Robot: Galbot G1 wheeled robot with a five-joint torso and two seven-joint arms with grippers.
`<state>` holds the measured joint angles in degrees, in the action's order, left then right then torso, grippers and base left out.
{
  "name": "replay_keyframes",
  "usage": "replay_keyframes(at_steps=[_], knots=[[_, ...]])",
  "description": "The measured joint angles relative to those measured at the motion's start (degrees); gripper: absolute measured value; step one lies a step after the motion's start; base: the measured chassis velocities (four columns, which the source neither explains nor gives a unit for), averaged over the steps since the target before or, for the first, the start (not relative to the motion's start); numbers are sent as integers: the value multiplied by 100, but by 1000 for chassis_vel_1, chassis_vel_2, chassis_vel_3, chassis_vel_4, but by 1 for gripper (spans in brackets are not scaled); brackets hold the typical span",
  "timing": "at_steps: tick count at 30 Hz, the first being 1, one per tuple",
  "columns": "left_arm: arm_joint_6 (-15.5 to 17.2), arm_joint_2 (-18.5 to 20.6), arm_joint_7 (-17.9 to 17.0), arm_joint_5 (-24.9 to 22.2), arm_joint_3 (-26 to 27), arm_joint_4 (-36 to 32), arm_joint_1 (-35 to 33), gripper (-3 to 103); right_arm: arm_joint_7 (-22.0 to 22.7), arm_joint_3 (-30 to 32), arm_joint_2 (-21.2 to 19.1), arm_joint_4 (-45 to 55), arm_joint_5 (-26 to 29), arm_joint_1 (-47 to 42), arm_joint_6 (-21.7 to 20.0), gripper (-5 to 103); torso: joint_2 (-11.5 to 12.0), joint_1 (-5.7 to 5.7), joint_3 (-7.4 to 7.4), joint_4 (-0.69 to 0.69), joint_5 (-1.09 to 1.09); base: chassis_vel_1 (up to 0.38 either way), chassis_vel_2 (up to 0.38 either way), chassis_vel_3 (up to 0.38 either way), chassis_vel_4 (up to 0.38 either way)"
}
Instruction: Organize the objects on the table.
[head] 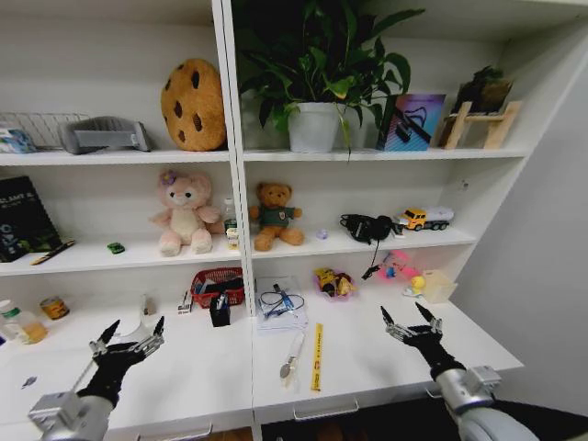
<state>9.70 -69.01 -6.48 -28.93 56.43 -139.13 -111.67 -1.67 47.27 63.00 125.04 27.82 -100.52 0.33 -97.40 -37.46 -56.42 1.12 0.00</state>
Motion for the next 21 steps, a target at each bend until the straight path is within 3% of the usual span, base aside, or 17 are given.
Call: replay_keyframes(at_steps=[21], knots=[[19, 3, 26, 13, 7, -7, -7, 100, 7, -8, -1, -8, 6, 5, -6, 100, 0, 0, 0, 0, 0, 0, 0, 0, 0]])
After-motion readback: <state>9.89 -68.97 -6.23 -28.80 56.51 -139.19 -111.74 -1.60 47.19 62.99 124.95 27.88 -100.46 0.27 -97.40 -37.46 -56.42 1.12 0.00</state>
